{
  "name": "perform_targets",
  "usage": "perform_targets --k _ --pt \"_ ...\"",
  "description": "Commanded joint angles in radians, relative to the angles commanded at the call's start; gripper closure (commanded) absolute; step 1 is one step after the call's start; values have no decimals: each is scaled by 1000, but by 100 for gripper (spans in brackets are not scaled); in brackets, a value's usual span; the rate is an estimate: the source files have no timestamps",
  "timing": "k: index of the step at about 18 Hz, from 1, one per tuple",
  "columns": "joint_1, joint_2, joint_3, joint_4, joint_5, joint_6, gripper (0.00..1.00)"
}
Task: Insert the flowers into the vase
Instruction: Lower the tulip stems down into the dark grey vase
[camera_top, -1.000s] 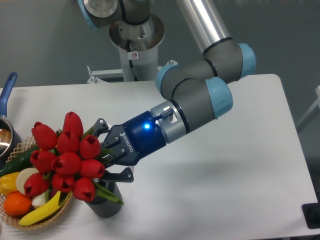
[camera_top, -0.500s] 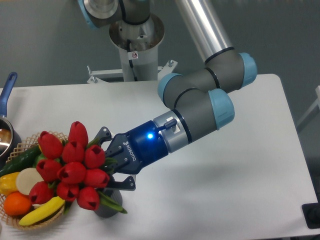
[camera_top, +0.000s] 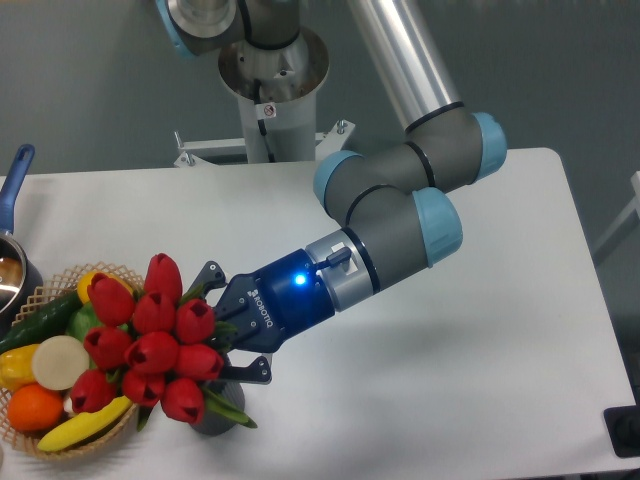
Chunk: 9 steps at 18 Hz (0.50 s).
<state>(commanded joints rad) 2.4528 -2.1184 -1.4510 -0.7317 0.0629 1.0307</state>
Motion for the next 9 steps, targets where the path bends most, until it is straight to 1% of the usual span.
perform_targets --k 2,5,9 --pt "0 0 -26 0 2 26 96" --pt "2 -2 -78 0 2 110 93" --pt "6 -3 -136 0 5 189 93"
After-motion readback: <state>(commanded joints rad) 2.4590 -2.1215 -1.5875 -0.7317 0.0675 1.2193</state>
